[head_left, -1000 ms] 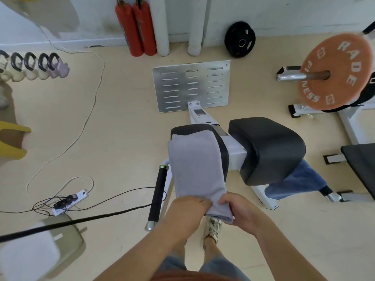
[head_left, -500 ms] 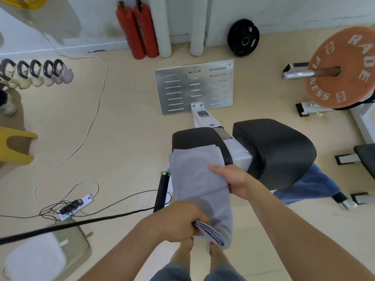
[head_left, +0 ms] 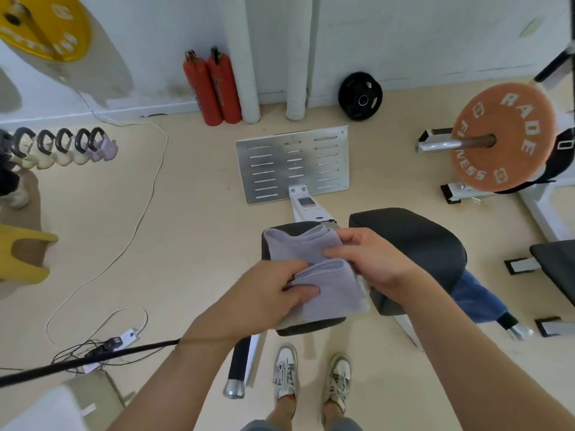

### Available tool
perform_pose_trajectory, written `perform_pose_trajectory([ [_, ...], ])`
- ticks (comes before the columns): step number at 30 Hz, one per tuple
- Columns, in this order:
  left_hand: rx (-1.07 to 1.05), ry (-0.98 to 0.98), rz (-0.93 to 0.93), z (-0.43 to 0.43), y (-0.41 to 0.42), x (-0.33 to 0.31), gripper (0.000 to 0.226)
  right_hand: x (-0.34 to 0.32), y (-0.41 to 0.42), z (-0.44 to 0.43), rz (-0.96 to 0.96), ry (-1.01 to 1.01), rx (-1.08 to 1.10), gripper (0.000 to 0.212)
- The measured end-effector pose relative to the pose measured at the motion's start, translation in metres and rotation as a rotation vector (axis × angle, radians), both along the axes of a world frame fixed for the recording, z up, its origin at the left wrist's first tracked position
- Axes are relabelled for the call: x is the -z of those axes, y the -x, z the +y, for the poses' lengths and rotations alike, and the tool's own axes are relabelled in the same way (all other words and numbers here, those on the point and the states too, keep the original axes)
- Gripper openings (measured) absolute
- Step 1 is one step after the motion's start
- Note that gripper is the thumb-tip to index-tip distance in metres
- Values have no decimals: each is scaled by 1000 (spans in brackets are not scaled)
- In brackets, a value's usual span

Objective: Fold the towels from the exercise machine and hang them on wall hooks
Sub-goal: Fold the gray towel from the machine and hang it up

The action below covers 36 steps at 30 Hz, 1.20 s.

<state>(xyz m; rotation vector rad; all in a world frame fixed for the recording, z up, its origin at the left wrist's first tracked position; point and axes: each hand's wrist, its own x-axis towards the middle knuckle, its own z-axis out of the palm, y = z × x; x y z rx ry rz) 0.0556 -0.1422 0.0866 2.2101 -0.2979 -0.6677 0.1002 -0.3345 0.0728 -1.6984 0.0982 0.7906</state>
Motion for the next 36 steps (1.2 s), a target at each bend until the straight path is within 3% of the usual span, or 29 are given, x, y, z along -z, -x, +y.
perform_pose_trajectory([
  [4,-128,-22,-254,1,-7,-25,16,-43,17,6,-142,60,-49,21],
  [8,-94,-66,-331,0,5,-42,27,-72,38,11,-298,125,42,26],
  [15,-189,-1,-600,-3,23,-74,10,-112,76,9,-458,45,98,28],
  [21,72,-29,-588,-7,42,-98,40,-121,104,-7,-496,6,47,24],
  [27,97,-46,-502,-22,69,-112,34,-113,144,-29,-562,-56,264,30],
  [30,71,-161,-556,-24,87,-118,30,-115,179,-23,-724,168,343,54],
  [32,12,-241,-602,-25,98,-120,29,-114,198,-8,-850,278,486,39],
  [34,-102,-304,-674,-26,108,-120,28,-112,211,11,-750,204,517,17],
  [36,-207,-307,-696,-26,119,-118,31,-109,222,28,-526,53,431,20],
])
